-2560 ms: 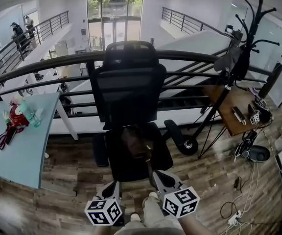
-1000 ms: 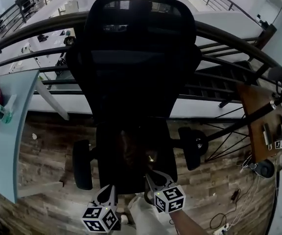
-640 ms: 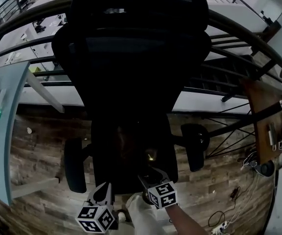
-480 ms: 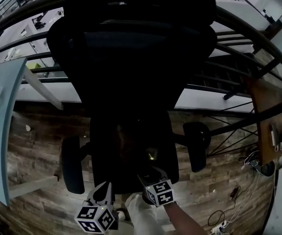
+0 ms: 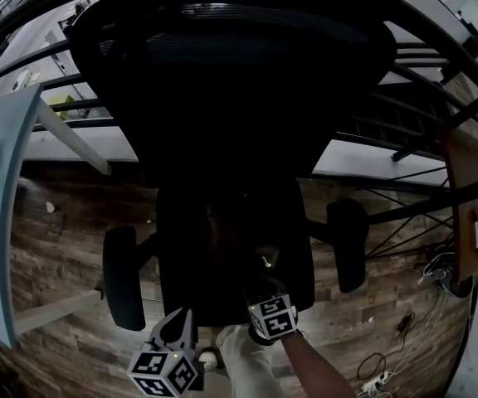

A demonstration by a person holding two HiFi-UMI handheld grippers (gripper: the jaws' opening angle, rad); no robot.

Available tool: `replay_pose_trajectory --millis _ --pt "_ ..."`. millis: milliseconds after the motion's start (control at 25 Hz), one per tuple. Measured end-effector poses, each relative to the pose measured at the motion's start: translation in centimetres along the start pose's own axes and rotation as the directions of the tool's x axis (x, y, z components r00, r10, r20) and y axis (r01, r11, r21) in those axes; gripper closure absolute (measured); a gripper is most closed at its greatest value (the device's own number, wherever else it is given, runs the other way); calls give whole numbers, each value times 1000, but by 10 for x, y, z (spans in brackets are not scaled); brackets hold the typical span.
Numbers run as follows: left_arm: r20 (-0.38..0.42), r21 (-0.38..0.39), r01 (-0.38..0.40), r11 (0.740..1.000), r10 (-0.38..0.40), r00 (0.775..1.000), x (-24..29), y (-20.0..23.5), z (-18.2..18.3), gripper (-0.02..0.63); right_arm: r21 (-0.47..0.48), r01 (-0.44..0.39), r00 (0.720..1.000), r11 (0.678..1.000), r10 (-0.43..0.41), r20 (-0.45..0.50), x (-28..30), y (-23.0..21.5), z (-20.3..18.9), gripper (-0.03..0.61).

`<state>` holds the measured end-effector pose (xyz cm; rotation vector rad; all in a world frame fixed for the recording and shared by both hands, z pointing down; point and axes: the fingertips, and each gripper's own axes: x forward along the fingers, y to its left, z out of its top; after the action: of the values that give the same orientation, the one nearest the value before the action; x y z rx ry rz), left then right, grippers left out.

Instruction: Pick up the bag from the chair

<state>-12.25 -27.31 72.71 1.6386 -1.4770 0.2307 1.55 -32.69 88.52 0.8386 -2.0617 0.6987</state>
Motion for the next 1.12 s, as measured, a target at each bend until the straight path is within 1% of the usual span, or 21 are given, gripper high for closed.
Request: replay_pose_trajectory --millis 120,240,360,520,720,840,1120 --pt "-18 -12 -17 1000 17 1000 -3 -3 5 611 -4 25 1000 1000 -25 -9 5 -4 -3 437" --pt "-13 -11 -3 1000 2 1000 0 0 -5 611 -1 30 1000 1000 -30 -10 7 -6 -1 468" --pt "-23 -16 -4 1000 4 1000 -4 -9 4 611 -8 31 999 999 -31 -19 5 -5 -1 501" --pt "-23 -8 10 1000 -10 1000 -10 -16 6 611 -6 31 999 999 -32 -25 -3 0 5 529" --pt "-15 -10 25 1000 -25 1000 -23 -23 10 611 7 36 999 999 -36 -12 -18 12 16 541" --pt "-14 7 40 999 -40 999 -35 -29 12 611 21 38 999 999 -38 0 -32 23 22 545" --pt "14 12 44 999 -44 999 -69 -36 23 611 80 29 999 996 -32 33 -69 48 22 548"
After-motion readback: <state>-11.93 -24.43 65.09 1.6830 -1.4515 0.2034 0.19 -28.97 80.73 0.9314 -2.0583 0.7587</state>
